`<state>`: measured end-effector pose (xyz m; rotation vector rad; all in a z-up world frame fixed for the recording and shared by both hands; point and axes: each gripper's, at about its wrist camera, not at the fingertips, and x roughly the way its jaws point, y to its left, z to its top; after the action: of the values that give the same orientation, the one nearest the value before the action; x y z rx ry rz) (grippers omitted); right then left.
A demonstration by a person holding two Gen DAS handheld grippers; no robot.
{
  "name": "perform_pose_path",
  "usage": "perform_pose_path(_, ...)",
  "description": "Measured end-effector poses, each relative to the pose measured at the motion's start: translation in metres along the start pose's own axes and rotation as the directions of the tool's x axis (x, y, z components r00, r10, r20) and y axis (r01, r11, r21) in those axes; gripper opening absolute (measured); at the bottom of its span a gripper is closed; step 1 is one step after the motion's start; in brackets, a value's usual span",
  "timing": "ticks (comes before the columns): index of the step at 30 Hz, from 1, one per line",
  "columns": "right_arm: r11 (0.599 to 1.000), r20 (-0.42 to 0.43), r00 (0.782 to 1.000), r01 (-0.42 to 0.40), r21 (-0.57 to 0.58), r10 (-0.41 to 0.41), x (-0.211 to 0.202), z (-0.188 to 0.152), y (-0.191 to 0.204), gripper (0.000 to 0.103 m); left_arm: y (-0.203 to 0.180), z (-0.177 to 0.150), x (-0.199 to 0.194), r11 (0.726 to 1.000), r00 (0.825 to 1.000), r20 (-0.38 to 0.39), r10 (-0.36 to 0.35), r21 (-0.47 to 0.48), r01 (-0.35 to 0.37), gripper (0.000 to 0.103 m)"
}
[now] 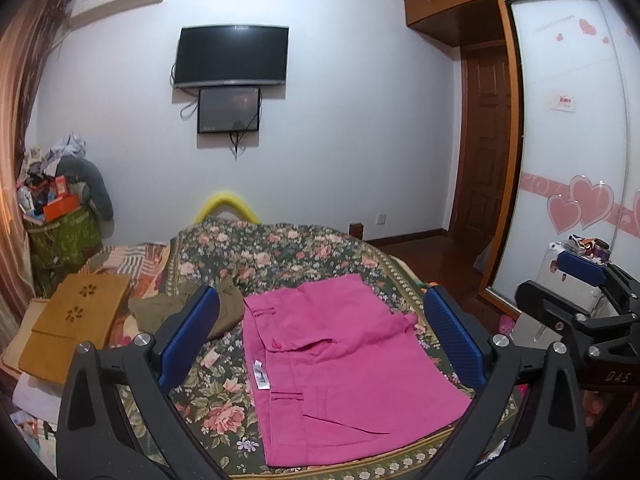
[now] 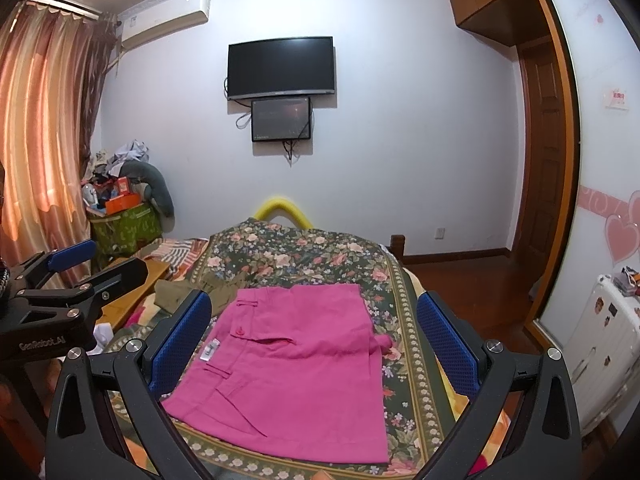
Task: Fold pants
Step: 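Lower both grippers to the pink pants' waistband and close on it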
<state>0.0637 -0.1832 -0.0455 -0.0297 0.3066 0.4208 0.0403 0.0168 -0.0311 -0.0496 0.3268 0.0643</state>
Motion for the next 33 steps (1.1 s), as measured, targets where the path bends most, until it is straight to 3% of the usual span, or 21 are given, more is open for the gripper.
perform_pose_path(9, 0.999, -0.109, 0.993, 0.053, -0.006, -0.053, 0.04, -0.022, -0.016, 0.102, 0.02, -0.028, 0.071, 0.998, 0.983, -0.174, 0.049, -0.024, -0.054, 0.103)
perform_pose_path(15, 0.996, -0.223, 0.971, 0.086, 0.006, -0.082, 0.08, -0.043, -0.037, 0.102, 0.041, -0.058, 0.129, 0.996, 0.945, -0.317, 0.079, -0.022, -0.09, 0.103)
perform_pose_path(20, 0.995, -0.364, 0.929, 0.09, 0.048, -0.066, 0.124, -0.07, -0.062, 0.101, 0.061, -0.083, 0.178, 0.995, 0.897, -0.431, 0.094, 0.001, -0.104, 0.102)
perform_pose_path(22, 0.993, -0.408, 0.912, 0.088, 0.073, -0.051, 0.137, -0.08, -0.073, 0.101, 0.066, -0.092, 0.195, 0.995, 0.878, -0.469, 0.097, 0.013, -0.103, 0.088)
perform_pose_path(24, 0.993, -0.447, 0.894, 0.082, 0.085, -0.036, 0.155, -0.09, -0.082, 0.097, 0.074, -0.102, 0.216, 0.996, 0.846, -0.526, 0.085, 0.013, -0.093, 0.08)
perform_pose_path(27, 0.995, -0.495, 0.869, 0.071, 0.073, -0.025, 0.175, -0.1, -0.092, 0.085, 0.084, -0.111, 0.237, 0.997, 0.814, -0.578, 0.056, -0.014, -0.079, 0.069)
perform_pose_path(33, 0.995, -0.537, 0.842, 0.015, 0.103, 0.043, 0.21, -0.104, -0.108, 0.067, 0.094, -0.117, 0.269, 0.998, 0.766, -0.643, -0.018, -0.061, -0.027, 0.041)
